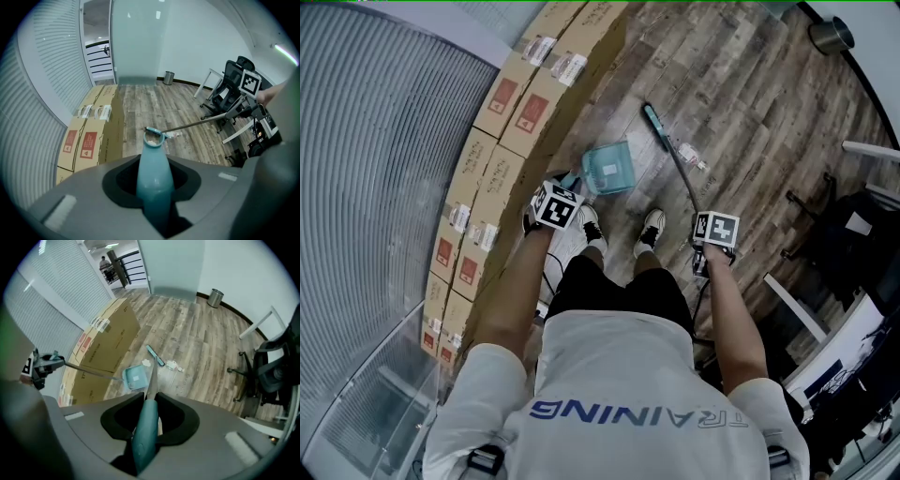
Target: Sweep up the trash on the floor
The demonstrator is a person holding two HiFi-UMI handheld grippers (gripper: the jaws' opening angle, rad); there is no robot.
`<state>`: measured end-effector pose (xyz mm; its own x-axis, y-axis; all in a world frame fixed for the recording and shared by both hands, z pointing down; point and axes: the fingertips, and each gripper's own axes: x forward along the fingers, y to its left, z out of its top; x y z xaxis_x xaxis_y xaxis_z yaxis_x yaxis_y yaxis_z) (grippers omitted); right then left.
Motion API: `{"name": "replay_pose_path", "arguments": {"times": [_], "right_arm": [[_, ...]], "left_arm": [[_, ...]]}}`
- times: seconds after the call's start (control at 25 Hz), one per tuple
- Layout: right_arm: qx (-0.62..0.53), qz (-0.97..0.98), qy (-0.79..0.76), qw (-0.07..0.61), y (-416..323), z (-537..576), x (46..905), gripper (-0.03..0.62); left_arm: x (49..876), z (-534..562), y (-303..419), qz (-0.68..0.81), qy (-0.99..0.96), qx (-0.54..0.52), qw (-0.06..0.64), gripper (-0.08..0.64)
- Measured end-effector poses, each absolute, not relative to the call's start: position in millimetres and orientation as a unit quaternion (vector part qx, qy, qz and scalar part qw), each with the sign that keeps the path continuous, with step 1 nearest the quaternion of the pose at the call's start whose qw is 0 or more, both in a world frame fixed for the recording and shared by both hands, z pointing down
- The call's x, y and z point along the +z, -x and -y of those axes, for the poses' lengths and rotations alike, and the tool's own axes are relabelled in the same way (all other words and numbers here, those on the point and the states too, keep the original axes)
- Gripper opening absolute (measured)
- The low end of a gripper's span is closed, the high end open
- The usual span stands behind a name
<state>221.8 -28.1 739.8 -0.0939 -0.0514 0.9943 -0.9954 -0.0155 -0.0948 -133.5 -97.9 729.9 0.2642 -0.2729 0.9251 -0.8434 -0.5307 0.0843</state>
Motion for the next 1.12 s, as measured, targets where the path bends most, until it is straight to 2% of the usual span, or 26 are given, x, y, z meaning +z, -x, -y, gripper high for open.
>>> {"name": "replay_pose_path", "arguments": {"times": [0.16, 0.28, 0.68, 1.12], "right_arm": [[0.49, 0.528, -0.452, 0.527, -212, 9, 751, 0.109], [0.488, 0.536, -0.429, 0.54, -196, -16, 752, 0.109], [0.603, 0.506, -0.396, 0.472, -164, -77, 742, 0.106], [0.594, 0.54, -0.355, 0.48, -154, -84, 729, 0.107]], "left_arm": [[730, 98, 133, 0.379, -0.737, 0.473, 0.3, 0.095], [731, 99, 134, 0.379, -0.737, 0.473, 0.3, 0.095], [730, 100, 133, 0.379, -0.736, 0.475, 0.298, 0.095], [731, 96, 132, 0.38, -0.736, 0.475, 0.298, 0.095]]}}
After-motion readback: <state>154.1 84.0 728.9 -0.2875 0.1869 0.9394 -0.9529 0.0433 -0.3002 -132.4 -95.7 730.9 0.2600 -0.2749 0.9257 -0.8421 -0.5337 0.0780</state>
